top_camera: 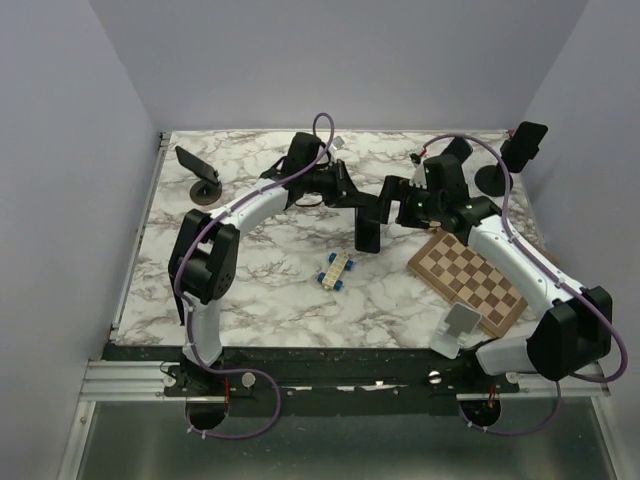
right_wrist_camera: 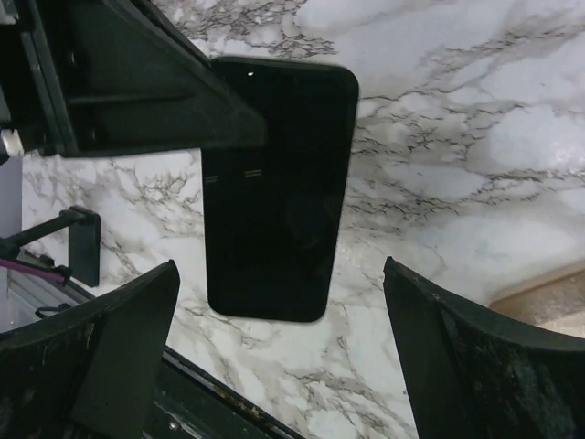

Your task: Remove the phone from the phone stand

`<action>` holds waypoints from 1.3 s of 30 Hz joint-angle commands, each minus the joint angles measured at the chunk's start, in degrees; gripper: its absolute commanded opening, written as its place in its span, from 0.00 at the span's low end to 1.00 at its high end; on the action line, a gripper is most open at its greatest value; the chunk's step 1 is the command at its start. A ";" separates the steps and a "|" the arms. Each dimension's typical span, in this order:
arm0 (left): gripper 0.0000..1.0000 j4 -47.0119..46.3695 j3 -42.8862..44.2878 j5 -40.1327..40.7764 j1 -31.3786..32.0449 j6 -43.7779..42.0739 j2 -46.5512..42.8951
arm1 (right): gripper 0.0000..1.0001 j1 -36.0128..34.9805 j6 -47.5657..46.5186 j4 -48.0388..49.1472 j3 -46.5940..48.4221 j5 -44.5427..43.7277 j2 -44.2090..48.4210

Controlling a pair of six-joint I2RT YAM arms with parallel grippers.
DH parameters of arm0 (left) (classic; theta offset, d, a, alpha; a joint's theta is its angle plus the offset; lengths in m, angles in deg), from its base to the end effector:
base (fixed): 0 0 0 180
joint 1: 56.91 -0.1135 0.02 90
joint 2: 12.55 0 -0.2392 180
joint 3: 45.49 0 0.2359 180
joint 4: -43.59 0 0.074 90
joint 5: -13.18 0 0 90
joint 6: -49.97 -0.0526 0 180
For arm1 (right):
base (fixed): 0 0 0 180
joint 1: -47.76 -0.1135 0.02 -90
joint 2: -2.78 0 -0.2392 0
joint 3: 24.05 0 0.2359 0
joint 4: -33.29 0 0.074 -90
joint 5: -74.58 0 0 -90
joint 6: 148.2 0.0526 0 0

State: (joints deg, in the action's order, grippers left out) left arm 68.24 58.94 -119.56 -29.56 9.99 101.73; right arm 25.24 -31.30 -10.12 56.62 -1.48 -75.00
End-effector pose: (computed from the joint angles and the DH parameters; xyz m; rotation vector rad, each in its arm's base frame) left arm 0.3776 -0.2355 0.2274 0.0127 2.4352 -1.5129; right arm 0.2723 0.1266 0.2779 -0.0426 2.3597 0.7156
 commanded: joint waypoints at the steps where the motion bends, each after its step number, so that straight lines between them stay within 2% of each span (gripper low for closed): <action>1: 0.00 -6.83 -3.49 -2.55 2.32 3.53 -4.34 | 1.00 -1.65 -0.68 7.40 -1.29 4.66 -3.34; 5: 0.00 -9.02 -4.71 -2.61 2.70 5.20 -5.63 | 1.00 -4.50 -2.06 7.84 -1.81 0.50 -5.71; 12: 0.00 -7.43 -4.79 -2.06 2.64 4.44 -6.09 | 1.00 -6.43 -1.88 7.07 -3.39 -7.59 -5.95; 19: 0.00 -5.26 -3.95 -0.92 2.57 3.32 -6.29 | 0.99 -7.98 -0.64 8.51 -5.11 -8.36 -6.05; 21: 0.00 -3.52 -3.29 -0.21 2.53 2.52 -6.39 | 0.90 -8.08 -0.52 8.71 -4.90 -8.90 -6.38; 25: 0.00 -1.29 -2.90 1.93 2.22 1.70 -7.26 | 0.59 -8.37 -0.22 9.16 -3.91 -9.11 -7.51; 26: 0.04 -0.86 -2.88 2.56 2.10 1.43 -7.59 | 0.51 -8.49 -0.13 9.53 -3.75 -9.04 -7.64; 28: 0.20 0.01 -2.96 4.03 1.79 0.47 -8.55 | 0.34 -8.78 0.01 10.24 -3.24 -9.09 -8.08; 29: 0.37 0.15 -3.19 4.82 1.54 -0.16 -9.34 | 0.26 -8.93 0.01 10.53 -2.78 -9.19 -8.43; 30: 0.69 1.20 -3.21 6.17 1.36 -0.90 -10.13 | 0.21 -8.94 0.09 10.70 -2.38 -9.27 -8.86; 31: 0.96 2.44 -3.33 8.29 1.03 -1.66 -11.08 | 0.14 -8.94 0.09 10.73 -1.69 -9.65 -9.44; 34: 0.99 4.41 -4.53 11.63 -0.58 -3.91 -15.41 | 0.01 -8.94 0.16 10.93 0.87 -11.50 -12.15; 37: 0.99 10.19 -4.83 16.85 -2.93 -7.41 -20.60 | 0.01 -8.94 -0.27 10.76 4.19 -16.06 -16.34; 39: 0.99 15.50 -5.07 23.25 -4.28 -10.69 -25.80 | 0.01 -8.94 -1.15 9.62 7.91 -18.67 -21.22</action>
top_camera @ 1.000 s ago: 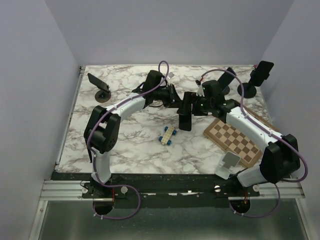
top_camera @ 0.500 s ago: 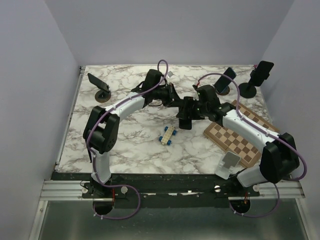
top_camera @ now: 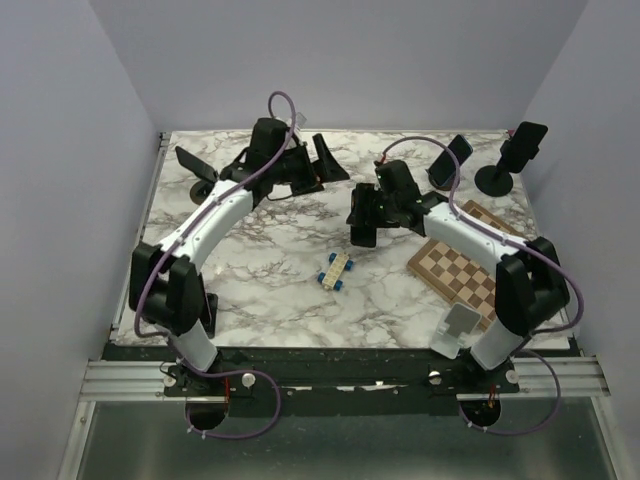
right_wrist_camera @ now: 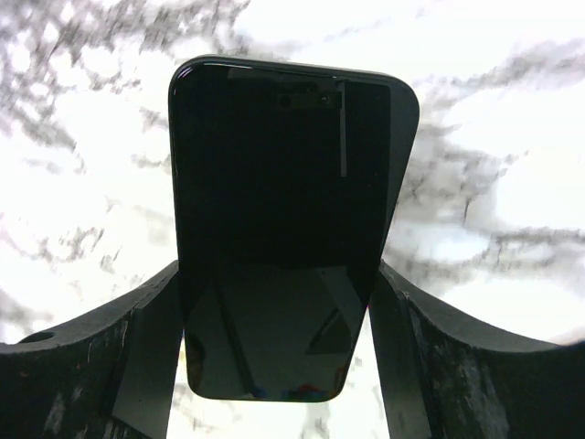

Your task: Remove the phone from the phone stand

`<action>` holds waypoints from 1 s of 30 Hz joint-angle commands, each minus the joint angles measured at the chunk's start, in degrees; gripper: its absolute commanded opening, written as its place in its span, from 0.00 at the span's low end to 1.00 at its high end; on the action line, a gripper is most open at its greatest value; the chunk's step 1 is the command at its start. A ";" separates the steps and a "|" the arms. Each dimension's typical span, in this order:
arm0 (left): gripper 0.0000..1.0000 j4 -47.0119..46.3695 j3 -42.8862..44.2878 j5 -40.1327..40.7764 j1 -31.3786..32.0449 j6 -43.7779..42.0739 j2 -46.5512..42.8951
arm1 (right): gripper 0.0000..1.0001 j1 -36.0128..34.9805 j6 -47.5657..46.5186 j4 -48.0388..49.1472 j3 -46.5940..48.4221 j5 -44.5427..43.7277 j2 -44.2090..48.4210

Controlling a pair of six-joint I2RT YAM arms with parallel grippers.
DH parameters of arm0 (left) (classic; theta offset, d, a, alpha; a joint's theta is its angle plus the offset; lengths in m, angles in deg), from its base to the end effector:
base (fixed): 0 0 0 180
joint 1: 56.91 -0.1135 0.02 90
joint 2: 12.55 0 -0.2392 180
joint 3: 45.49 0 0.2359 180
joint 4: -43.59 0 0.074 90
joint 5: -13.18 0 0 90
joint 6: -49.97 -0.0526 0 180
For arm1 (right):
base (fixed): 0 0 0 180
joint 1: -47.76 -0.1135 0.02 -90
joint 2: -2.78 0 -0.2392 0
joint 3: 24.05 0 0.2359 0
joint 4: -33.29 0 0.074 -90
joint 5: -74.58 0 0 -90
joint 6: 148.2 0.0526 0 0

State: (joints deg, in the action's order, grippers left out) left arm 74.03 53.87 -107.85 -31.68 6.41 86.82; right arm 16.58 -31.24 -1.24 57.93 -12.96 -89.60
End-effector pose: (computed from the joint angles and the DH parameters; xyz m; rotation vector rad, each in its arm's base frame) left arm 0.3480 -0.1940 0.2891 -0.0635 2.3024 -1.2739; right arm 0.2996 0.1839 0.2205 -0.1107 2.4184 0.5335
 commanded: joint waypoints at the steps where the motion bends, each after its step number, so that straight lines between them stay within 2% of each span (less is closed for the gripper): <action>1: 0.99 12.24 -0.03 15.66 -2.74 -8.58 -13.30 | 0.01 -0.29 -1.45 0.23 9.03 -7.99 -8.89; 4: 0.99 19.77 -0.77 26.72 -4.60 -12.41 -21.41 | 0.05 -0.28 -2.10 -2.76 16.70 -11.11 -17.20; 7: 0.99 21.23 -4.58 30.50 -7.87 -14.96 -30.58 | 0.10 -0.26 -2.81 -5.54 23.85 -14.11 -24.50; 12: 0.99 19.05 -13.03 38.50 -14.90 -16.84 -46.23 | 0.15 -0.24 -3.85 -10.87 34.96 -19.26 -34.84; 14: 0.99 17.21 -15.81 43.48 -15.47 -18.32 -51.61 | 0.16 -0.21 -4.42 -11.24 37.20 -19.94 -37.40; 17: 0.99 10.59 -21.54 46.27 -15.48 -23.36 -59.23 | 0.19 -0.29 -4.75 -13.97 40.86 -21.22 -41.17; 20: 0.99 5.40 -26.19 47.64 -15.48 -27.36 -63.85 | 0.25 -0.25 -5.39 -14.97 41.69 -22.50 -42.69; 24: 0.99 3.82 -29.93 50.77 -15.48 -29.81 -66.31 | 0.31 -0.19 -7.63 -15.01 41.26 -25.69 -42.97; 30: 0.99 1.87 -33.99 48.79 -15.65 -31.23 -67.87 | 0.39 0.68 -10.42 -14.40 39.57 -25.72 -43.39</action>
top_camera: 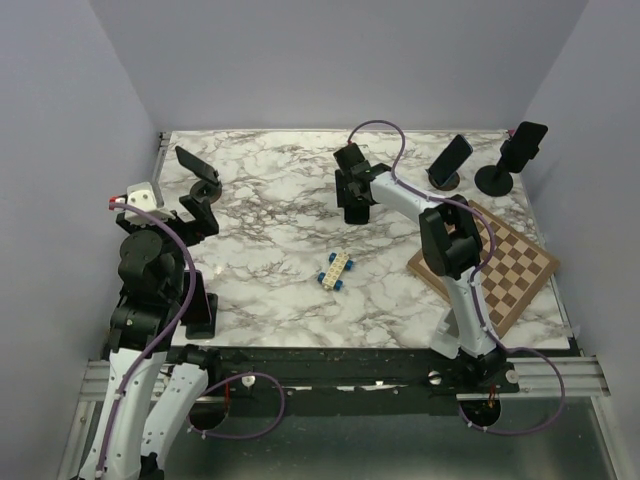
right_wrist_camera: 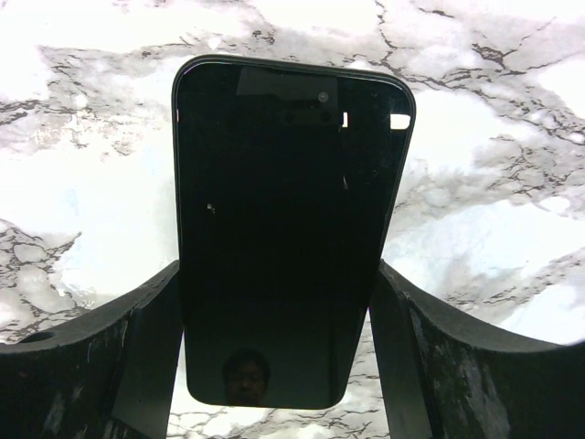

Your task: Remove the phone from the phone stand

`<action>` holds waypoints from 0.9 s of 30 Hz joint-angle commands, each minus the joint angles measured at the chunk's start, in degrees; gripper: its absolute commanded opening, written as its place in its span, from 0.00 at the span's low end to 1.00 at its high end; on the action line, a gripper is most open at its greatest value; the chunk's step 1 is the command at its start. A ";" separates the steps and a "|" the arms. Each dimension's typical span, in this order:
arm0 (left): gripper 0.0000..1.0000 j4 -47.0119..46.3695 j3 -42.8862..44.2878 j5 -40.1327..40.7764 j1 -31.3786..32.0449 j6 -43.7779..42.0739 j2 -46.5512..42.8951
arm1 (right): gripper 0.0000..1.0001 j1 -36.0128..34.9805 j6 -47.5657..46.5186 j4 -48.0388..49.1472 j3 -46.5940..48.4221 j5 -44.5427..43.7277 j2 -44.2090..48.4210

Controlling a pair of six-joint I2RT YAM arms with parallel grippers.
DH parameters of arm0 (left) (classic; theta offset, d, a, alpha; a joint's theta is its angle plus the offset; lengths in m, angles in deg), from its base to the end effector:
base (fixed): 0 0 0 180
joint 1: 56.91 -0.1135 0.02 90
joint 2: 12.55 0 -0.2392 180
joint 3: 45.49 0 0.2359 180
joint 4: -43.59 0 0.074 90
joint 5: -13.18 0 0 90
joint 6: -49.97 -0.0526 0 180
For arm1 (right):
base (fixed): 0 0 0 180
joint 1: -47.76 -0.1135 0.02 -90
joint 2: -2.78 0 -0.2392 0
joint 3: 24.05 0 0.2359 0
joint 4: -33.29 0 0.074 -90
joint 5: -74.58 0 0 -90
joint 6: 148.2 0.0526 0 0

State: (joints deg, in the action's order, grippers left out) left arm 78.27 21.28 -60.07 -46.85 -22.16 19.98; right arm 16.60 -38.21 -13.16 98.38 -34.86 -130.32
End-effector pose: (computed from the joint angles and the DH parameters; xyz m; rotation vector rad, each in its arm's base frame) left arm 0.1382 -0.0091 0.3739 -0.3344 1.5444 -0.1511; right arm 0.4218 0.2346 0.1407 -0.1167 2.4833 -0.0674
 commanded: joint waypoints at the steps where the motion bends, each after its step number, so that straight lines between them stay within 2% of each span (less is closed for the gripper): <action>1: 0.98 -2.17 -1.24 -0.09 -0.49 -3.07 -1.23 | 0.41 0.74 -3.61 -2.51 -1.11 -3.73 -2.86; 5: 0.99 -2.69 -2.43 1.43 -0.49 -3.53 -2.81 | 0.56 0.96 -3.45 -2.20 -0.64 -0.79 -3.68; 10: 0.99 -2.97 -3.07 0.76 -0.49 -3.45 -3.61 | 0.85 0.93 -2.41 -2.63 -0.69 -0.99 -3.16; 12: 0.99 -2.98 -3.08 -0.07 -0.49 -3.37 -3.52 | 0.93 0.93 -2.09 -2.63 -1.00 -2.26 -2.65; 17: 0.99 -2.83 -3.12 0.44 -0.49 -3.01 -4.29 | 1.00 0.93 -0.32 -3.94 0.34 -2.43 -2.67; 21: 0.99 -2.98 -3.34 0.17 -0.49 -2.93 -4.65 | 1.00 0.98 0.59 -5.37 1.62 -2.80 -1.81; 27: 0.98 -3.00 -3.30 -1.17 -0.49 -2.60 -4.46 | 1.00 0.94 0.52 -5.24 1.33 -1.89 4.30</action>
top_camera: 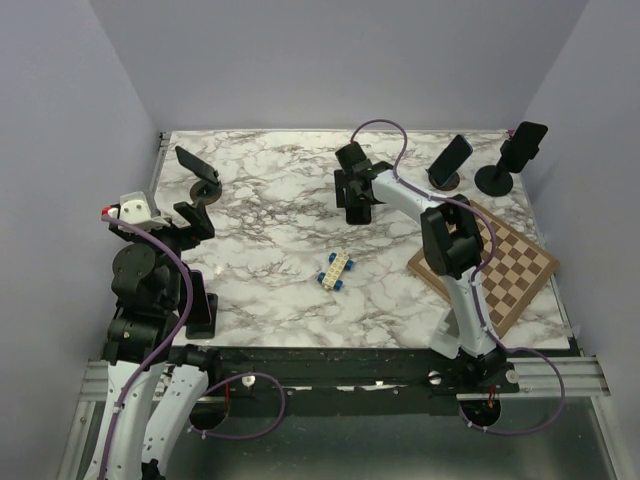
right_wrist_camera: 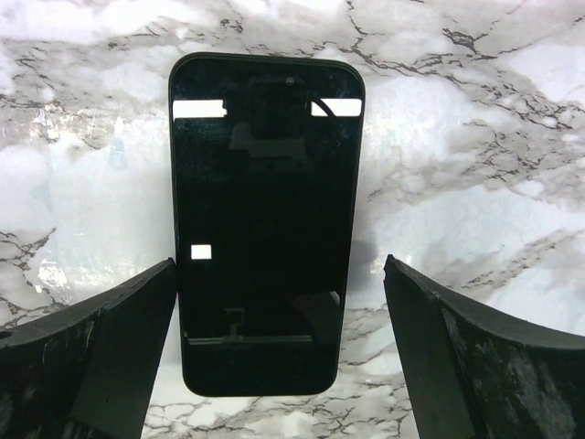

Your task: Remove the phone from the phone stand

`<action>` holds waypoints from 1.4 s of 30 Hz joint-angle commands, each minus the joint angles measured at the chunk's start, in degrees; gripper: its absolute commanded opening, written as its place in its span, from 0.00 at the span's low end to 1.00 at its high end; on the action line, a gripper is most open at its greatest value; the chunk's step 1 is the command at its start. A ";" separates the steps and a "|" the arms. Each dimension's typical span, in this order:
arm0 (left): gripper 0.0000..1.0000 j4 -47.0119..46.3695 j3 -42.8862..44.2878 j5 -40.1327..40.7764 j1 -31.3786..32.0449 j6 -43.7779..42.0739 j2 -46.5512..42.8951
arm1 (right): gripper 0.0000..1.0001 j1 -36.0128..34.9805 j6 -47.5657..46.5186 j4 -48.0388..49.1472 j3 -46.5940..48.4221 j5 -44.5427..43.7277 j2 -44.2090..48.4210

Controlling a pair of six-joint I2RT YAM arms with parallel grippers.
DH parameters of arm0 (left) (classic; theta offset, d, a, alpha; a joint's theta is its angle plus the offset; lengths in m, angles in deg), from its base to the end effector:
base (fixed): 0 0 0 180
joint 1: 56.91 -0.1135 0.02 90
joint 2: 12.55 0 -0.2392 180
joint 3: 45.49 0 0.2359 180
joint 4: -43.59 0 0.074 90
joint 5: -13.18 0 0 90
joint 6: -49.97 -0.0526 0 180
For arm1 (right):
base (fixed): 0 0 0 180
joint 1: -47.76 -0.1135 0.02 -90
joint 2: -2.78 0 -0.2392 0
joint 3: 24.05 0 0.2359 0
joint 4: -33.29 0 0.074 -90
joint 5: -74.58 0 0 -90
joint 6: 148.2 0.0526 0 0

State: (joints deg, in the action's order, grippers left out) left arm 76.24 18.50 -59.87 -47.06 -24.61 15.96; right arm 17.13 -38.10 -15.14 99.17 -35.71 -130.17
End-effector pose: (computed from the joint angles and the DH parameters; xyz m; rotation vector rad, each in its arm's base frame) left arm 0.1268 -0.0065 0.3707 -0.3088 1.4933 -0.1272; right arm 0.4228 0.2291 0.1439 -0.1020 2.4934 -0.0984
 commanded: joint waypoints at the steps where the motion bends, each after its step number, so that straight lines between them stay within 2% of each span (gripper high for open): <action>1: 0.98 -0.95 -0.41 -1.51 -0.27 0.08 -0.55 | 1.00 0.41 0.37 -3.03 0.31 -1.15 5.61; 5: 0.98 -1.13 -0.48 -2.51 -0.27 0.31 -1.06 | 1.00 0.40 0.02 -2.14 -1.25 -1.34 10.68; 9: 0.99 -1.20 -0.94 -0.01 -0.18 0.70 -1.25 | 1.00 0.40 1.00 -1.92 -3.96 0.06 15.19; 15: 0.99 0.49 -0.25 -0.90 -0.09 1.40 2.14 | 1.00 0.35 3.64 3.90 -16.03 11.90 24.93; 19: 0.99 5.78 2.01 0.88 -0.18 3.25 6.30 | 1.00 -1.13 2.71 10.30 -24.40 22.02 30.47; 22: 0.99 8.98 3.21 1.92 -0.18 5.01 6.90 | 1.00 -4.94 2.70 15.83 -27.60 26.11 33.95; 26: 0.99 8.16 3.25 4.81 -0.20 5.29 4.49 | 0.99 -12.25 6.63 29.67 -33.68 31.11 37.22; 30: 0.99 5.41 6.20 8.31 -0.35 2.53 4.80 | 0.90 -20.69 12.03 46.55 -38.76 31.51 36.54; 36: 0.99 0.86 11.90 12.02 -0.35 -2.14 7.45 | 0.89 -31.55 12.32 61.02 -37.03 27.46 28.54; 39: 0.98 -1.71 10.23 12.43 -0.44 -3.26 6.19 | 0.88 -33.81 13.24 67.77 -36.10 30.75 24.00; 42: 0.98 -4.51 4.86 11.88 -0.44 -4.90 2.50 | 0.78 -35.49 13.33 70.68 -34.24 31.83 19.79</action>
State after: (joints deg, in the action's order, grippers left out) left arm 75.93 28.58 -49.99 -47.15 -25.83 22.10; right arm -17.08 -25.75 45.81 62.19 -5.83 -105.25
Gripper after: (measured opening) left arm 0.985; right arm 0.837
